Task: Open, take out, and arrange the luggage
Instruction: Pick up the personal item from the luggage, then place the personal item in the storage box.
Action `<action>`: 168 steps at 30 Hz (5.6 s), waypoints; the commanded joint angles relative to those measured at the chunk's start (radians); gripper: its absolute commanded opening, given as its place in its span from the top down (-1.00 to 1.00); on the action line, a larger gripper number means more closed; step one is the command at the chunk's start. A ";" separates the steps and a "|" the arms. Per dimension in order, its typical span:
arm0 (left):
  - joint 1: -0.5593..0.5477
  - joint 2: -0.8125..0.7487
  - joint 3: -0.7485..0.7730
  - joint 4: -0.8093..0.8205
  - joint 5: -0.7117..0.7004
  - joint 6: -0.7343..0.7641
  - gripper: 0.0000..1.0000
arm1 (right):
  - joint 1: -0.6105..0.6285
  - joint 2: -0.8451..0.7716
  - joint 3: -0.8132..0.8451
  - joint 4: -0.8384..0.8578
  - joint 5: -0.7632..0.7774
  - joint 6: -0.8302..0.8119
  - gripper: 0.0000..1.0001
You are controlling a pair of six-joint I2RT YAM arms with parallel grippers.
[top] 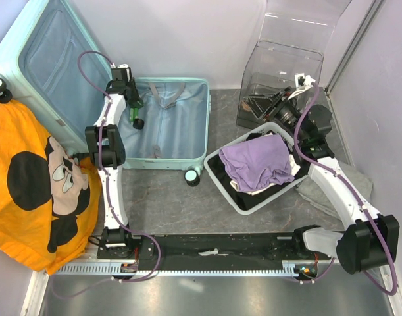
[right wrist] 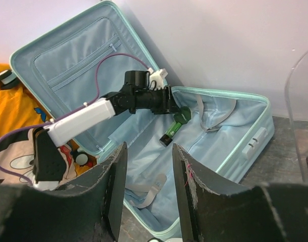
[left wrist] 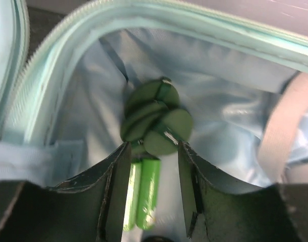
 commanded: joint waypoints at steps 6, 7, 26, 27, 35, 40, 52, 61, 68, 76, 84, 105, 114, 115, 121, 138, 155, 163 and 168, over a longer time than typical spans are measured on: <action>0.004 0.085 0.087 -0.020 0.009 0.094 0.08 | 0.025 0.013 0.009 0.055 -0.034 0.018 0.06; 0.004 0.092 0.087 -0.019 0.012 0.093 0.08 | 0.026 0.013 0.009 0.054 -0.034 0.019 0.06; -0.004 -0.071 -0.098 0.133 0.135 0.090 0.90 | 0.038 0.024 0.019 -0.002 0.002 -0.028 0.07; -0.002 -0.114 -0.144 0.152 0.145 0.087 0.97 | 0.039 0.025 0.020 -0.011 0.006 -0.043 0.07; -0.004 -0.396 -0.444 0.378 0.204 -0.012 0.97 | 0.042 0.039 0.027 -0.046 0.040 -0.071 0.07; -0.007 -0.574 -0.675 0.519 0.253 -0.123 0.97 | 0.058 0.074 0.039 -0.046 0.039 -0.076 0.06; -0.095 -1.025 -1.151 0.595 0.670 -0.387 0.97 | 0.200 0.232 0.141 -0.112 0.020 -0.132 0.01; -0.191 -1.191 -1.130 0.338 0.801 -0.305 0.97 | 0.274 0.330 0.201 -0.146 -0.029 -0.131 -0.21; -0.191 -1.191 -1.157 0.354 0.856 -0.269 0.97 | 0.277 0.361 0.185 -0.069 -0.076 -0.054 -0.40; -0.192 -1.200 -1.218 0.425 0.917 -0.312 0.97 | 0.289 0.381 0.182 -0.010 -0.106 -0.008 -0.54; -0.200 -1.212 -1.240 0.480 0.948 -0.331 0.97 | 0.317 0.456 0.199 0.092 -0.168 0.078 -0.56; -0.206 -1.226 -1.286 0.633 1.041 -0.415 0.97 | 0.332 0.538 0.219 0.233 -0.247 0.173 0.13; -0.208 -1.221 -1.295 0.632 1.029 -0.417 0.97 | 0.332 0.524 0.201 0.297 -0.253 0.202 1.00; -0.206 -1.221 -1.297 0.624 1.022 -0.417 0.97 | 0.332 0.521 0.199 0.308 -0.247 0.202 1.00; -0.206 -1.261 -1.292 0.577 0.953 -0.365 0.66 | 0.331 0.486 0.205 0.232 -0.213 0.118 1.00; -0.188 -1.336 -1.275 0.478 0.838 -0.282 -0.08 | 0.279 0.407 0.174 0.130 -0.101 0.027 1.00; -0.176 -1.393 -1.265 0.396 0.722 -0.197 -0.22 | -0.060 0.281 0.377 -0.586 0.502 -0.462 1.00; -0.176 -1.390 -1.263 0.383 0.713 -0.190 -0.22 | -0.102 0.523 0.544 -0.664 0.555 -0.531 1.00; -0.176 -1.378 -1.263 0.383 0.719 -0.193 -0.22 | -0.132 0.631 0.664 -0.720 0.487 -0.542 1.00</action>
